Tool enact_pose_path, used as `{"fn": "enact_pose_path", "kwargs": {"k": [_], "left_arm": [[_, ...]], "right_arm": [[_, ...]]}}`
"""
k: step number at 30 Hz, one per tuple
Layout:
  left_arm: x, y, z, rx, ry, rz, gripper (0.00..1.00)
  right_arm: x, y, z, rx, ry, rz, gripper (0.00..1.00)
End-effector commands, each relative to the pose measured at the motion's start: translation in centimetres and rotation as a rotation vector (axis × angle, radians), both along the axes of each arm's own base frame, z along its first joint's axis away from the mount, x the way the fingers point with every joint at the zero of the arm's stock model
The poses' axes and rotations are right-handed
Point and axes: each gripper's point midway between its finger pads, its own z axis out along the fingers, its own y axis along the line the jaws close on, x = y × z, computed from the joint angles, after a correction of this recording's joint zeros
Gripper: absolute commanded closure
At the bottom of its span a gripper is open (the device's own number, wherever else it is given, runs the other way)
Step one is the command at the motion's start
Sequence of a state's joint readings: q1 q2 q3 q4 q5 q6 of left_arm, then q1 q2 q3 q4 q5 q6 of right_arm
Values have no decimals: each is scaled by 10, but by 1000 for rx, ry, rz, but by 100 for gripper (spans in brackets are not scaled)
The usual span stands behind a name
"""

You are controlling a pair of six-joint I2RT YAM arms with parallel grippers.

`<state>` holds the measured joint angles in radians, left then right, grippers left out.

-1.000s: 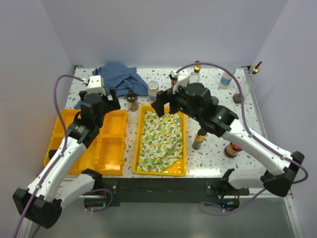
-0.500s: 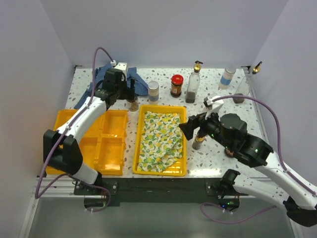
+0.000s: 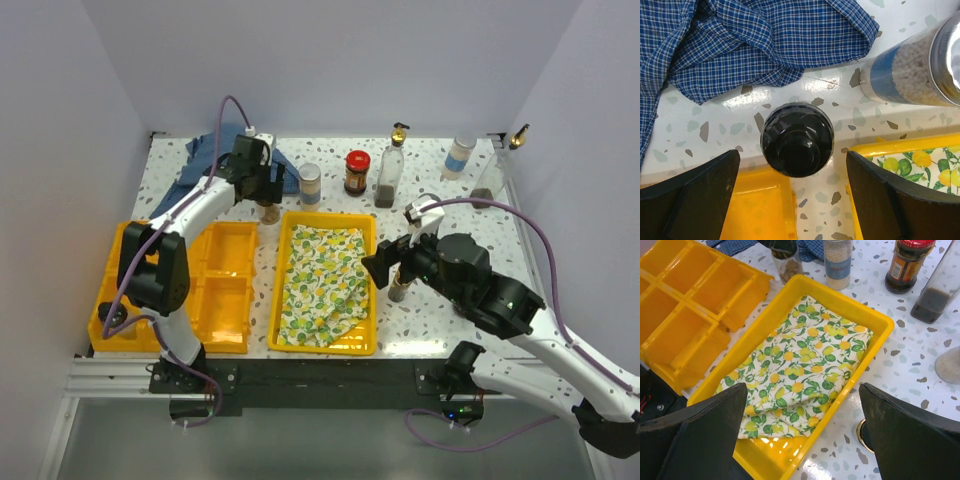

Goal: Organize the condiment bottles
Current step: Pick up the bottle from the center of the board.

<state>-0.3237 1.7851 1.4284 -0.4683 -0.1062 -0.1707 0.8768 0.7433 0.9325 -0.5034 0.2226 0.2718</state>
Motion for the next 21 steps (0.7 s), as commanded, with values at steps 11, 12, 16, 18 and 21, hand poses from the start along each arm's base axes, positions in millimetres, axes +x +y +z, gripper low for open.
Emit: {"fn": "enact_pose_path", "kwargs": {"k": [11, 12, 16, 18, 21], "left_arm": [[30, 0, -1, 26, -26, 32, 30], [29, 2, -3, 31, -23, 39, 32], [33, 2, -4, 36, -31, 45, 33], [33, 1, -8, 35, -21, 41, 33], [32, 0, -13, 32, -3, 36, 32]], "right_arm": [[3, -11, 12, 6, -58, -38, 2], [3, -12, 13, 3, -59, -40, 1], [2, -12, 18, 20, -63, -36, 1], [1, -12, 21, 30, -66, -36, 1], [1, -12, 22, 33, -65, -37, 1]]}}
